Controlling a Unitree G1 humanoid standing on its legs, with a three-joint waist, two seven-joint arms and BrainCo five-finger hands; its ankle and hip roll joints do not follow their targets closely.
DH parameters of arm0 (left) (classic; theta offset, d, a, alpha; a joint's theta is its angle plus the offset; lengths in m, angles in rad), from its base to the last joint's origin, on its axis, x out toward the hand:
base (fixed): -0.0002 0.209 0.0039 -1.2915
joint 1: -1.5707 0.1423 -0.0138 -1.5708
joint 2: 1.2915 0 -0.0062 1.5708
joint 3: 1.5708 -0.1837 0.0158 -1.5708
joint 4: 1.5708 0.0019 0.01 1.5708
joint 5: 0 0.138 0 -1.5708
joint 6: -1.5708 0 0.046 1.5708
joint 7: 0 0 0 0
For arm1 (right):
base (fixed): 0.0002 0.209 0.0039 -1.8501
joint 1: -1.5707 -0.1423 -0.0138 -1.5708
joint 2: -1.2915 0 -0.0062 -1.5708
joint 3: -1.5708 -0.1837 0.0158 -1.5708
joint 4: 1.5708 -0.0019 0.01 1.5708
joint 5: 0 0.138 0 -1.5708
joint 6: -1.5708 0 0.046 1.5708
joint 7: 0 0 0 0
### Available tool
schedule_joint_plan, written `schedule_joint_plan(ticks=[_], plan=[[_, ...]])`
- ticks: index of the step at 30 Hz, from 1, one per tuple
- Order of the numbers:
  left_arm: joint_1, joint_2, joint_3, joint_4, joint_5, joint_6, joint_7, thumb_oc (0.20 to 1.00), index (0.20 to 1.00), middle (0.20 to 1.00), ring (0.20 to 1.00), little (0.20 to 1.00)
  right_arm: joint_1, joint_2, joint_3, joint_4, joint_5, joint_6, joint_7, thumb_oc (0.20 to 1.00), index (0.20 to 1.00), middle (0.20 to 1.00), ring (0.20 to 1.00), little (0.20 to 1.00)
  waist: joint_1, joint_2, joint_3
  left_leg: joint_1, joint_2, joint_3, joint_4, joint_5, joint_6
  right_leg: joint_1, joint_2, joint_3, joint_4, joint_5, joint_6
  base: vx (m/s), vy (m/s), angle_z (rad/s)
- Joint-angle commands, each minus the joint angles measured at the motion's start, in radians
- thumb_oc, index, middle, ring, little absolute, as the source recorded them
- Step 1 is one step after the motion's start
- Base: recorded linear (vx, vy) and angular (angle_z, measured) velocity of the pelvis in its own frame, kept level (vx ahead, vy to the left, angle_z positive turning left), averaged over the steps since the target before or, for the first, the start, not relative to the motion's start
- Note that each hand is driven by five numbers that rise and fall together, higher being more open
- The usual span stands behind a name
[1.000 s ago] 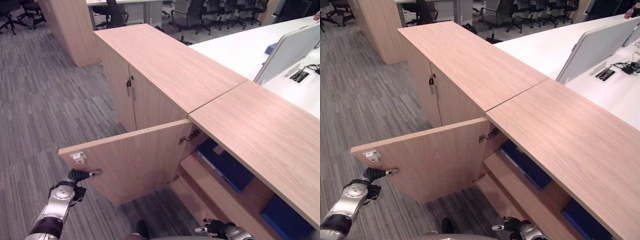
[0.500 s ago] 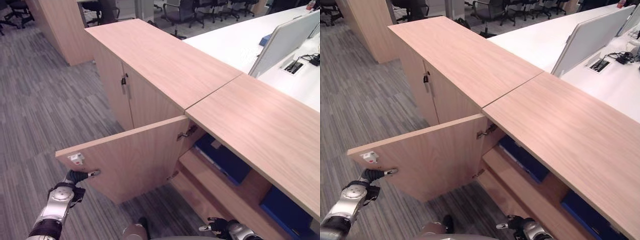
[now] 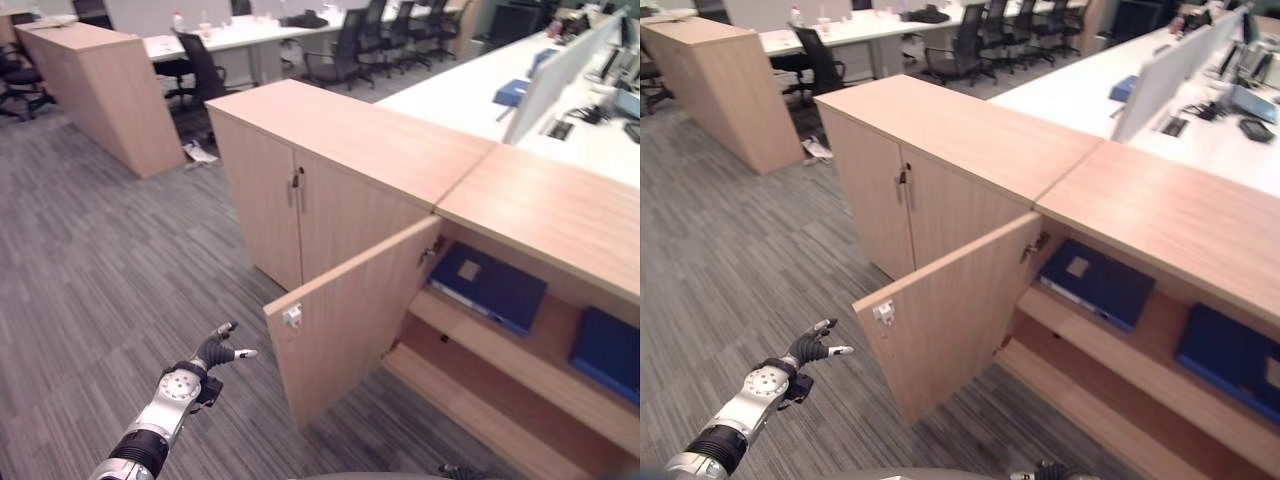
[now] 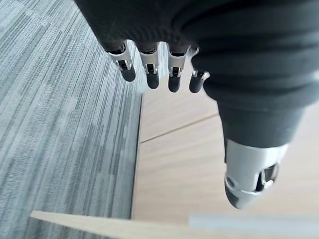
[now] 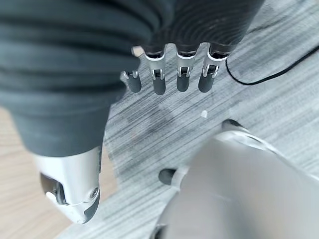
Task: Put the empty folder in the office cabinet
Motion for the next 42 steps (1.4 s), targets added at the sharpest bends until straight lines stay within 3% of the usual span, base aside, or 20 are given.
schedule_joint_plan(ticks=[1,2,3,10,13,14,15,17,19,22,25,29,32,34,37,38,42], plan=[[-0.057,-0.008,0.094,-0.072,-0.043,-0.048,0.023,1.000,1.000,1.000,1.000,1.000,-0.030,-0.023,0.021,-0.005,0.013,-0.019,-0.008,1.000,1.000,1.000,1.000,1.000,0.005,-0.007,0.032,-0.026,0.160,0.009,-0.071,0.104,-0.103,0.028,0.085,0.017,-0.104,0.040,-0.017,-0.10,-0.287,-0.54],[-0.057,-0.008,0.094,-0.073,-0.043,-0.047,0.023,1.000,1.000,1.000,1.000,1.000,-0.030,-0.023,0.021,-0.005,0.013,-0.019,-0.008,1.000,1.000,1.000,1.000,1.000,0.005,-0.006,0.032,-0.027,0.162,0.009,-0.069,0.104,-0.104,0.028,0.086,0.017,-0.103,0.039,-0.019,-0.11,-0.342,-0.01],[-0.045,-0.023,0.096,-0.079,-0.052,-0.048,0.023,1.000,1.000,1.000,1.000,1.000,-0.030,-0.029,0.024,0.004,0.020,-0.019,-0.013,1.000,1.000,1.000,1.000,1.000,0.001,-0.004,0.052,-0.038,0.198,-0.013,-0.056,0.135,-0.127,0.028,0.130,0.020,-0.113,0.018,-0.047,-0.08,-0.254,0.06],[-0.046,-0.046,0.081,-0.074,-0.066,-0.044,0.025,1.000,1.000,1.000,1.000,1.000,-0.008,-0.054,0.009,0.030,0.026,-0.020,-0.026,1.000,1.000,1.000,1.000,1.000,-0.023,0.024,0.077,-0.036,0.260,-0.046,-0.097,0.208,-0.168,0.034,0.194,-0.007,-0.120,0.004,-0.086,-0.05,-0.191,0.33],[-0.054,-0.055,0.068,-0.080,-0.069,-0.041,0.024,1.000,1.000,1.000,1.000,1.000,-0.004,-0.066,0.008,0.029,0.027,-0.021,-0.030,1.000,1.000,1.000,1.000,1.000,-0.031,0.029,0.098,-0.049,0.282,-0.046,-0.061,0.211,-0.180,0.036,0.207,-0.022,-0.116,0.002,-0.105,-0.05,-0.123,0.33],[-0.055,-0.055,0.068,-0.079,-0.069,-0.042,0.024,1.000,1.000,1.000,1.000,1.000,-0.005,-0.066,0.007,0.029,0.027,-0.021,-0.030,1.000,1.000,1.000,1.000,1.000,-0.032,0.030,0.099,-0.051,0.283,-0.048,-0.056,0.209,-0.181,0.037,0.208,-0.023,-0.116,0.002,-0.106,-0.13,-0.094,0.00],[-0.062,-0.065,0.058,-0.081,-0.072,-0.039,0.022,1.000,1.000,1.000,1.000,1.000,-0.011,-0.076,0.011,0.021,0.034,-0.020,-0.032,1.000,1.000,1.000,1.000,1.000,-0.037,0.030,0.110,-0.057,0.280,-0.048,0.014,0.161,-0.171,0.029,0.208,-0.023,-0.118,0.008,-0.116,-0.12,-0.047,-0.12],[-0.069,-0.073,0.046,-0.087,-0.081,-0.040,0.017,1.000,1.000,1.000,1.000,1.000,-0.019,-0.089,0.014,0.009,0.044,-0.022,-0.035,1.000,1.000,1.000,1.000,1.000,-0.037,0.031,0.113,-0.067,0.237,-0.083,0.082,0.090,-0.152,0.013,0.196,-0.010,-0.117,0.018,-0.120,-0.11,-0.009,-0.19],[-0.074,-0.078,0.032,-0.086,-0.079,-0.043,0.018,1.000,1.000,1.000,1.000,1.000,-0.017,-0.098,0.013,0.000,0.046,-0.021,-0.034,1.000,1.000,1.000,1.000,1.000,-0.045,0.037,0.104,-0.045,0.204,-0.102,0.071,0.056,-0.142,-0.004,0.194,0.004,-0.114,0.025,-0.117,0.00,0.049,-0.19],[-0.084,-0.087,0.030,-0.069,-0.077,-0.038,0.021,1.000,1.000,1.000,1.000,1.000,-0.013,-0.101,0.013,-0.002,0.044,-0.020,-0.034,1.000,1.000,1.000,1.000,1.000,-0.057,0.045,0.089,-0.022,0.198,-0.096,0.015,0.082,-0.146,-0.012,0.204,0.011,-0.124,0.027,-0.113,0.01,0.025,-0.10],[-0.121,-0.086,0.057,0.024,-0.118,-0.029,0.047,1.000,1.000,1.000,1.000,1.000,0.013,-0.092,0.008,0.012,0.046,-0.021,-0.036,1.000,1.000,1.000,1.000,1.000,-0.076,0.043,0.064,-0.008,0.208,-0.100,-0.084,0.162,-0.161,-0.009,0.220,0.005,-0.172,0.042,-0.112,0.00,0.021,-0.03],[-0.135,-0.073,0.089,0.064,-0.131,-0.026,0.063,1.000,1.000,1.000,1.000,1.000,0.032,-0.088,-0.002,0.023,0.046,-0.017,-0.034,1.000,1.000,1.000,1.000,1.000,-0.084,0.045,0.055,0.005,0.201,-0.102,-0.086,0.157,-0.157,0.006,0.221,0.013,-0.187,0.050,-0.110,0.02,0.006,0.00],[-0.166,-0.058,0.109,0.119,-0.143,-0.021,0.080,1.000,1.000,1.000,1.000,1.000,0.038,-0.087,-0.004,0.027,0.043,-0.012,-0.027,1.000,1.000,1.000,1.000,1.000,-0.089,0.041,0.056,0.000,0.200,-0.099,-0.053,0.149,-0.160,0.015,0.216,0.019,-0.177,0.045,-0.114,0.03,-0.016,-0.05],[-0.199,-0.054,0.126,0.184,-0.227,-0.021,0.086,1.000,1.000,1.000,1.000,1.000,0.036,-0.099,-0.006,0.025,0.049,-0.005,-0.022,1.000,1.000,1.000,1.000,1.000,-0.101,0.033,0.075,-0.041,0.214,-0.082,0.069,0.135,-0.166,0.016,0.212,0.032,-0.137,0.024,-0.132,0.00,-0.018,-0.02],[-0.215,-0.051,0.126,0.207,-0.243,-0.022,0.090,1.000,1.000,1.000,1.000,1.000,0.033,-0.105,-0.004,0.023,0.051,-0.004,-0.022,1.000,1.000,1.000,1.000,1.000,-0.101,0.033,0.084,-0.079,0.228,-0.084,0.154,0.141,-0.173,0.014,0.213,0.035,-0.125,0.014,-0.143,-0.04,-0.015,-0.04],[-0.239,-0.045,0.138,0.264,-0.285,-0.025,0.103,1.000,1.000,1.000,1.000,1.000,0.019,-0.121,0.000,0.018,0.054,-0.001,-0.026,1.000,1.000,1.000,1.000,1.000,-0.090,0.037,0.107,-0.132,0.233,-0.120,0.274,0.208,-0.204,0.015,0.213,0.045,-0.103,-0.001,-0.157,-0.04,0.002,-0.11],[-0.287,-0.011,0.158,0.338,-0.316,-0.025,0.116,1.000,1.000,1.000,1.000,1.000,0.001,-0.135,0.004,-0.004,0.056,-0.002,-0.026,1.000,1.000,1.000,1.000,1.000,-0.088,0.038,0.104,-0.124,0.262,-0.147,0.149,0.226,-0.186,-0.002,0.185,0.052,-0.081,0.007,-0.137,0.03,0.125,-0.12]])
